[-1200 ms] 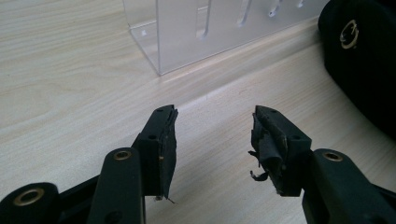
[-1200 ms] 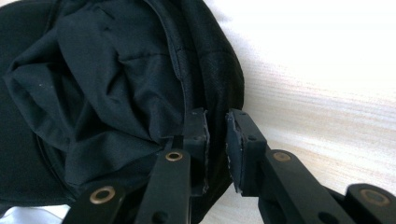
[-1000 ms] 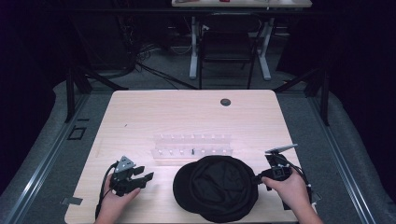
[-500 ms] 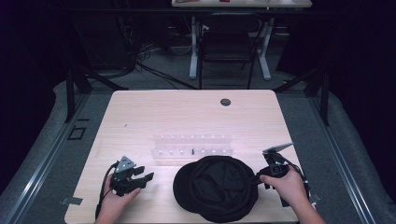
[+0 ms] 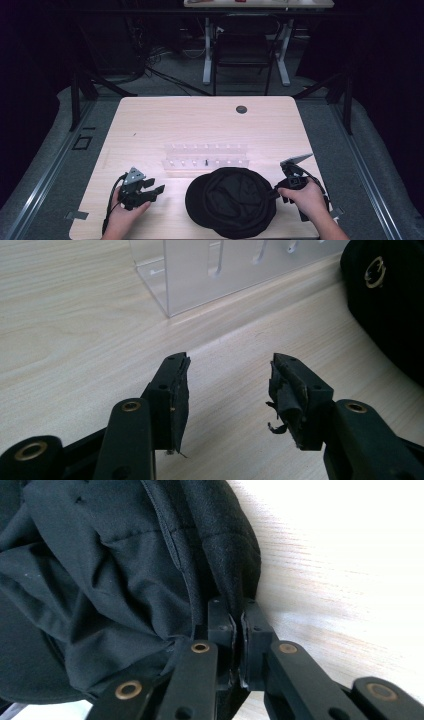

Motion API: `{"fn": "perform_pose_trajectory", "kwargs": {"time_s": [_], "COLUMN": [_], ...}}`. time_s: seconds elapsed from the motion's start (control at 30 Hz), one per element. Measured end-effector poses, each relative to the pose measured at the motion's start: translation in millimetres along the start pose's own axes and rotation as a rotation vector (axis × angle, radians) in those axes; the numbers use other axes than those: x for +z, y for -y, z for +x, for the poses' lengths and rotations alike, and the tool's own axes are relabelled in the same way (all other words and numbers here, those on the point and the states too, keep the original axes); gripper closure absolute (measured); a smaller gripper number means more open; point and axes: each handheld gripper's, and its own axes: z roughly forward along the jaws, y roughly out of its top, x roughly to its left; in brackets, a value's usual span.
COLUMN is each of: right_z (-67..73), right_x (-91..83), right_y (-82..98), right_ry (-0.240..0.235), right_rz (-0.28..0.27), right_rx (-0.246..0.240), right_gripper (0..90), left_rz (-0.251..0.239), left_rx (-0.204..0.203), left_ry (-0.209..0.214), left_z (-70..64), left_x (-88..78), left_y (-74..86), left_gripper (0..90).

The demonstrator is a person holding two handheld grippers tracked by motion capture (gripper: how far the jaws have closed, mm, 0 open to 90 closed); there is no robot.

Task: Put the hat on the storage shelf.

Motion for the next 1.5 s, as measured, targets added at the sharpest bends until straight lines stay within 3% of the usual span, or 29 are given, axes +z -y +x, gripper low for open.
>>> {"fn": "perform_pose_trajectory", "kwargs": {"time_s": [0.3, 0.43, 0.5, 0.77, 0.87, 0.97, 1.0, 1.27, 1.37, 1.5], "right_z": [-2.4, -4.3, -5.3, 4.1, 9.1, 15.2, 18.7, 33.4, 40.6, 50.5], "right_x": [-10.4, -19.5, -25.0, -34.4, -38.3, -42.7, -43.4, -62.3, -69.3, -78.1], "right_y": [5.2, 8.9, 11.7, 15.8, 16.0, 15.7, 15.9, 13.0, 12.6, 12.9], "right_ry": [-0.115, -0.193, -0.262, -0.273, -0.266, -0.265, -0.270, -0.269, -0.283, -0.337], "right_rz": [-0.039, -0.032, -0.056, -0.077, -0.085, -0.092, -0.108, -0.107, -0.131, -0.146], "right_rx": [0.031, 0.041, 0.040, 0.039, 0.006, 0.000, 0.020, -0.023, -0.023, -0.060], "right_gripper": [87.6, 87.7, 87.7, 87.7, 87.7, 87.8, 87.8, 87.8, 87.8, 87.8], "left_rz": [-0.001, -0.004, -0.004, -0.003, -0.005, -0.003, -0.002, 0.000, -0.003, -0.005], "left_rx": [-0.003, -0.003, -0.002, 0.002, -0.005, -0.005, -0.005, -0.007, -0.007, -0.008], "left_ry": [0.002, 0.000, 0.000, -0.002, 0.001, -0.005, 0.002, 0.005, 0.003, 0.003], "left_z": [0.0, -0.3, -0.3, -0.6, -0.5, -0.5, -0.2, 0.6, 0.3, -0.9], "left_x": [0.4, 0.5, 0.7, 1.3, 1.4, 1.3, 1.1, 0.6, 1.0, 1.7], "left_y": [0.2, 0.3, 0.4, 0.4, 0.5, 0.5, 0.4, 0.4, 0.4, 0.6], "left_gripper": [49.8, 49.7, 49.8, 49.8, 49.8, 49.8, 49.8, 49.8, 49.8, 49.9]}}
